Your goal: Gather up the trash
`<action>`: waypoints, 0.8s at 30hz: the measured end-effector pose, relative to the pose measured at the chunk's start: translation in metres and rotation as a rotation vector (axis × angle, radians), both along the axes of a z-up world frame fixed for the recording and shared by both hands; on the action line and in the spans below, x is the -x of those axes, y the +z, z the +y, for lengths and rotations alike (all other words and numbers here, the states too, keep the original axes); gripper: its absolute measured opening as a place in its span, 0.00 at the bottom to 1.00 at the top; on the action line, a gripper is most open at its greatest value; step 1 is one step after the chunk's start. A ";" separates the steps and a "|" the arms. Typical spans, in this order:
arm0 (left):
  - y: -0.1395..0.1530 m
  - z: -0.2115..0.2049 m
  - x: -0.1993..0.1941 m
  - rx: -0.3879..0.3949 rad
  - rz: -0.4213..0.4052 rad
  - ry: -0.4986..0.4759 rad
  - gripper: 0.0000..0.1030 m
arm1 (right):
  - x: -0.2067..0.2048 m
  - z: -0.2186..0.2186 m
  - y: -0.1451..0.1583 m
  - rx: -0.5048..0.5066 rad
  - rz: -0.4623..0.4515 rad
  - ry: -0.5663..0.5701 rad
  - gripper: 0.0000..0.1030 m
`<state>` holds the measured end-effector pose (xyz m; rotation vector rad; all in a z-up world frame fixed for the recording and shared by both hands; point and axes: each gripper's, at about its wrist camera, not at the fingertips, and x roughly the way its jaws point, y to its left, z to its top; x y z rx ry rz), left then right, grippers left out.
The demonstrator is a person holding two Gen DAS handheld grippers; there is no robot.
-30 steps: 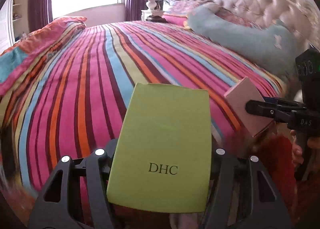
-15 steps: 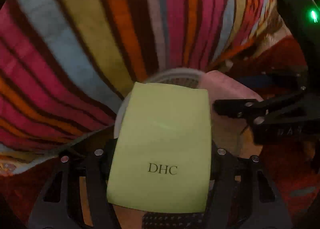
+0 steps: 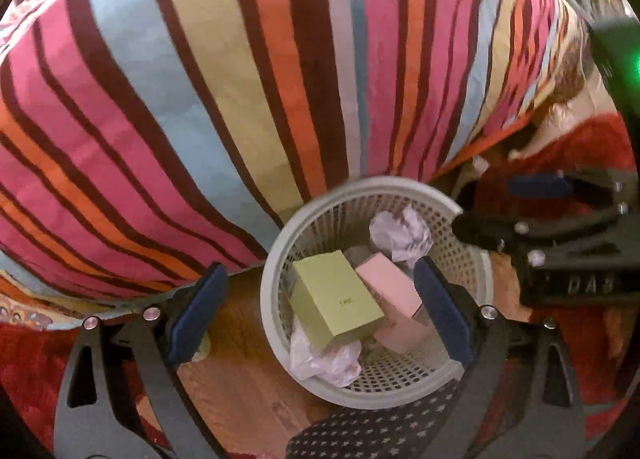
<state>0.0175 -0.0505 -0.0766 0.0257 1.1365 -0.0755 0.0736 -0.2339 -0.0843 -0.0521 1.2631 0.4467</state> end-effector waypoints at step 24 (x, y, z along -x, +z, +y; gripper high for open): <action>0.081 0.022 -0.002 0.019 -0.155 0.229 0.89 | -0.003 -0.014 0.072 -0.042 -0.124 -0.115 0.93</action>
